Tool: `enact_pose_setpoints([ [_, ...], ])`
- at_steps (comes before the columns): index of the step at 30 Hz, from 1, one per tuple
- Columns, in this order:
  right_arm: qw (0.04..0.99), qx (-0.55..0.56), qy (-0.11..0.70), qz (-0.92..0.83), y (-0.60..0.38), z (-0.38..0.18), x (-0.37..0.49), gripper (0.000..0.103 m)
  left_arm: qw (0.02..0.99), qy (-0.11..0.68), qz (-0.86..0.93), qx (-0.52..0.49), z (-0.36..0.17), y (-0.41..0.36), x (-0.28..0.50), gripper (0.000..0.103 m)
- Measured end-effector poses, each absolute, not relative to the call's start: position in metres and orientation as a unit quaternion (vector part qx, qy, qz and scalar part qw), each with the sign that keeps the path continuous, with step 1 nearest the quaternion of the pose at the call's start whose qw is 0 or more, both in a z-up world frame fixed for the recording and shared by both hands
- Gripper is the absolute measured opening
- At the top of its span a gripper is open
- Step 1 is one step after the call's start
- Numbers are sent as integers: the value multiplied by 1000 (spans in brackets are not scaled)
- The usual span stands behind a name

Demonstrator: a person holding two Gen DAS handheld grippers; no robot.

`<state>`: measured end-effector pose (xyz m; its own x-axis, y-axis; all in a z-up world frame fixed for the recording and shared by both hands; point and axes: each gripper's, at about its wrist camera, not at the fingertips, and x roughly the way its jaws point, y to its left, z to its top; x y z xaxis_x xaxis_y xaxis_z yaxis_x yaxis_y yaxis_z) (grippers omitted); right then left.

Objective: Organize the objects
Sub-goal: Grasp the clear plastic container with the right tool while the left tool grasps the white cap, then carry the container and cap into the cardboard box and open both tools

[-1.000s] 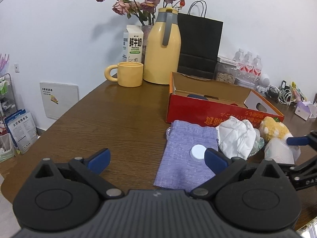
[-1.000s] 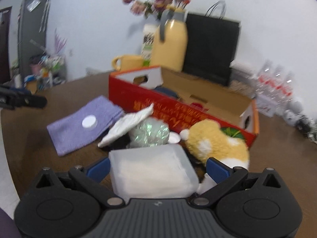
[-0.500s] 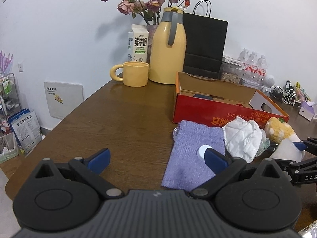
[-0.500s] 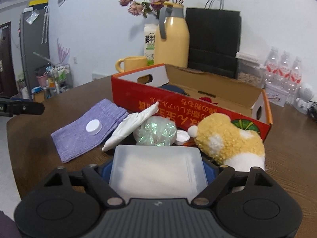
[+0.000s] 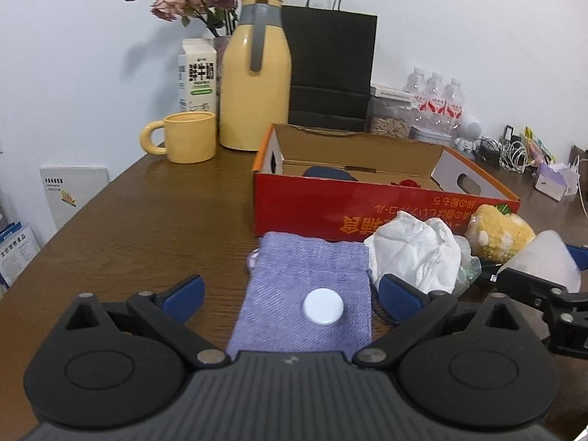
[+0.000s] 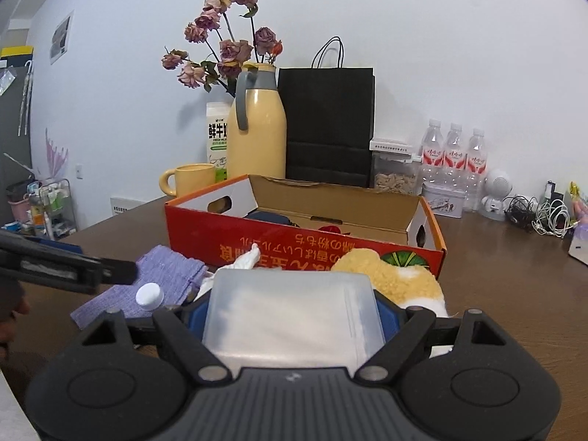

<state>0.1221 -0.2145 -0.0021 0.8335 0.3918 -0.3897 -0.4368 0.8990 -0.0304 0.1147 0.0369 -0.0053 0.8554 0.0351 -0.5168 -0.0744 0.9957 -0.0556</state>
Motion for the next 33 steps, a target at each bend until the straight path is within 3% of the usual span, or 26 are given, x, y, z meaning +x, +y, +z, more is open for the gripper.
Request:
enact_pose_setpoints([
  [9, 957, -59, 191, 211, -215, -4, 121, 83, 961, 276, 18, -14, -19, 22, 127, 82],
  [15, 956, -60, 191, 214, -214, -5, 122, 83, 958, 288, 13, -6, -25, 19, 132, 57],
  [17, 956, -60, 192, 215, -214, -6, 122, 83, 955, 296, 10, -4, -28, 19, 134, 32],
  [18, 956, -59, 193, 215, -214, -6, 122, 83, 954, 300, 7, -5, -29, 19, 135, 29],
  [33, 965, -60, 141, 213, -213, 25, 142, 83, 978, 208, -3, -7, 29, 16, 145, 29],
])
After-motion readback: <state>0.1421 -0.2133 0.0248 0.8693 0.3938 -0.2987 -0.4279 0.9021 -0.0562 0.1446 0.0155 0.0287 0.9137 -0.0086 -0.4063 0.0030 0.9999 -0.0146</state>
